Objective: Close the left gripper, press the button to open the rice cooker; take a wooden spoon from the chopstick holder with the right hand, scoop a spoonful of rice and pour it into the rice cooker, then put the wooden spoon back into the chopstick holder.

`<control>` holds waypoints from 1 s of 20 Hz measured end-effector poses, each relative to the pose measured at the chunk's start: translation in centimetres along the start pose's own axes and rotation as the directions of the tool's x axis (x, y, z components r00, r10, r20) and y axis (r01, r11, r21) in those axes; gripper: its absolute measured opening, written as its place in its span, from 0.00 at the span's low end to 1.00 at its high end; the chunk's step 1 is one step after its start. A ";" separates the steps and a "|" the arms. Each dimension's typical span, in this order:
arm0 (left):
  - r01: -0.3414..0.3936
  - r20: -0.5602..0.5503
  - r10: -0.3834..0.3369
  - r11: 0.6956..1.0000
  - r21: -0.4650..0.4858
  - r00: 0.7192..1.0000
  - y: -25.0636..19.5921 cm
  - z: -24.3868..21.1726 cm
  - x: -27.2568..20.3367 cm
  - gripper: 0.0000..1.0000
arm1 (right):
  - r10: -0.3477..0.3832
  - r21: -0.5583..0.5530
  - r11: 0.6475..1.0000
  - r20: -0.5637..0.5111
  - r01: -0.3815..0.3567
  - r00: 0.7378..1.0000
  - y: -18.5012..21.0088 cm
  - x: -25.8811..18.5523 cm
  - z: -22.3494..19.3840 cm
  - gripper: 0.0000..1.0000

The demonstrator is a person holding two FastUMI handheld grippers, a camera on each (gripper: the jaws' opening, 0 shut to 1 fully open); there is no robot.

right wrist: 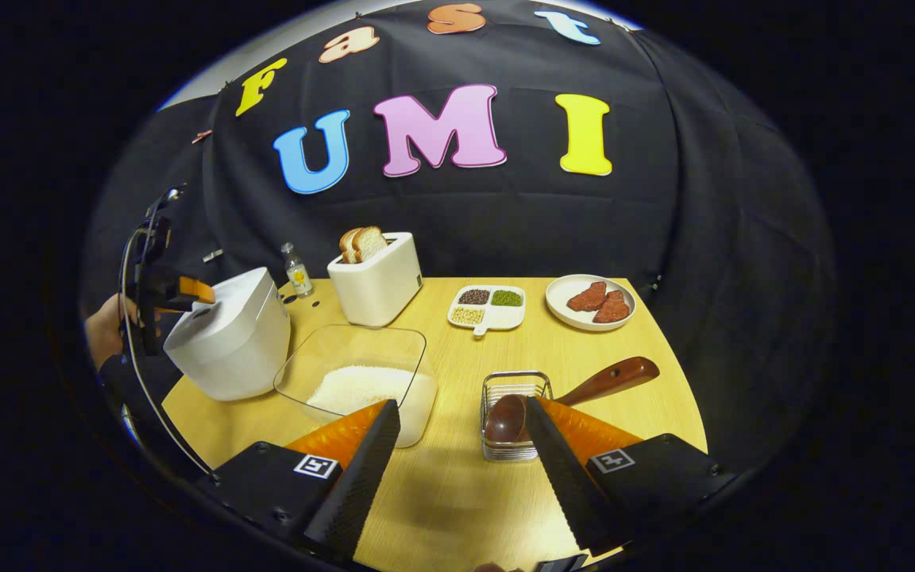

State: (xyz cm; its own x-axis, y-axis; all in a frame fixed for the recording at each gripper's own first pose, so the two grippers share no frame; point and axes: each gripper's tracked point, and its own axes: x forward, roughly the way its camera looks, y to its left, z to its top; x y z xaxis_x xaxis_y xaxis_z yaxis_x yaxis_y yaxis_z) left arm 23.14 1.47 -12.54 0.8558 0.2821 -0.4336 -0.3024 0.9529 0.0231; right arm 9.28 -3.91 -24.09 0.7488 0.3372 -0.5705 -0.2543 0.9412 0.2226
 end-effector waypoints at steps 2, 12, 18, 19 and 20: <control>0.026 0.066 -0.027 0.999 0.026 0.997 0.3 1.7 -3.8 0.97 | -0.049 -0.004 0.999 0.053 0.050 0.997 -0.1 -1.2 1.5 0.99; 0.253 0.338 -0.263 0.965 0.073 0.904 1.7 5.6 -21.3 0.98 | -0.193 -0.023 0.977 0.330 0.213 0.924 3.7 -13.4 10.0 0.99; 0.304 0.393 -0.325 0.946 0.117 0.860 2.6 3.0 -25.6 0.96 | -0.214 -0.031 0.968 0.415 0.249 0.884 5.8 -18.9 9.4 0.98; 0.318 0.391 -0.336 0.941 0.113 0.857 2.5 2.5 -25.8 0.96 | -0.216 -0.036 0.967 0.410 0.252 0.886 6.1 -19.3 8.7 0.98; 0.332 0.383 -0.348 0.937 0.110 0.856 2.4 2.0 -25.9 0.96 | -0.218 -0.034 0.967 0.405 0.253 0.888 6.3 -19.6 8.2 0.98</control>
State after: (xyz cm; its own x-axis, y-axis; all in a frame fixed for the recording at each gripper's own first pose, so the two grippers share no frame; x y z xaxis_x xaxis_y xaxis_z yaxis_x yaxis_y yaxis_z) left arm 1.10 -3.30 0.52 0.9983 -0.0480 -0.0342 0.0473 0.9986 -0.0232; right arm -2.04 -4.74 -5.01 0.9683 0.0858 -0.2344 -0.0777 0.9960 0.0439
